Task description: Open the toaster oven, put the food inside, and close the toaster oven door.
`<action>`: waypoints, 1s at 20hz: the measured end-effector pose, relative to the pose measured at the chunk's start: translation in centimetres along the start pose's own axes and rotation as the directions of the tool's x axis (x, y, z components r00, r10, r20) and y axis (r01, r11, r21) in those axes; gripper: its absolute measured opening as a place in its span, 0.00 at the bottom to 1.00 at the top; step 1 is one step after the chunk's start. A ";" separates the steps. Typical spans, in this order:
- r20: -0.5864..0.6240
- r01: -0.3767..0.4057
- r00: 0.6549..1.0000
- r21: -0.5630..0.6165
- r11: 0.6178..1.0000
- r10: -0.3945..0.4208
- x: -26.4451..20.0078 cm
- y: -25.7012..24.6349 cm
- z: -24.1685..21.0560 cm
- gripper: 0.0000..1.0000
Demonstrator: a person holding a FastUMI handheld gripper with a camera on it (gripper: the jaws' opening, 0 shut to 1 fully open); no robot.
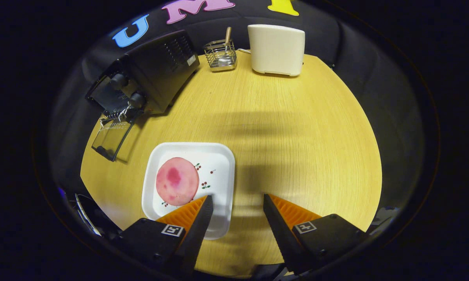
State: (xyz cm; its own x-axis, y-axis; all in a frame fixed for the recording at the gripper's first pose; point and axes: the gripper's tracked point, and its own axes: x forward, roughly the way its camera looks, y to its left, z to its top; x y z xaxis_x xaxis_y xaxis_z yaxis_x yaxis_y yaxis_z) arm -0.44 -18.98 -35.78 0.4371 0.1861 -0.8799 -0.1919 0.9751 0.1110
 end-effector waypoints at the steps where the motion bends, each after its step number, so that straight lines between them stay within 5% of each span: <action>1: -0.010 -0.004 1.000 -0.005 1.000 0.004 0.1 0.1 -0.3 0.87; 6: -0.017 0.034 0.999 -0.028 0.999 -0.035 0.2 0.0 -0.2 0.46; 8: -0.034 0.008 0.999 -0.016 1.000 -0.009 0.0 0.4 -0.5 0.44; 10: -0.030 0.008 1.000 0.018 1.000 -0.008 0.3 0.5 -0.3 0.18; 16: -0.014 -0.065 0.998 0.112 0.992 0.067 0.2 0.9 -0.3 0.05; 20: -0.016 -0.104 0.994 0.190 0.976 0.109 -0.1 1.3 -0.7 0.06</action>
State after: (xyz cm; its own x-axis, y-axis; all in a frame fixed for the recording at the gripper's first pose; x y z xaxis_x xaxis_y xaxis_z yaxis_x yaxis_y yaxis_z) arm -1.34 -17.80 -35.90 0.3993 0.2890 -0.8701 -0.0654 0.9556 0.2874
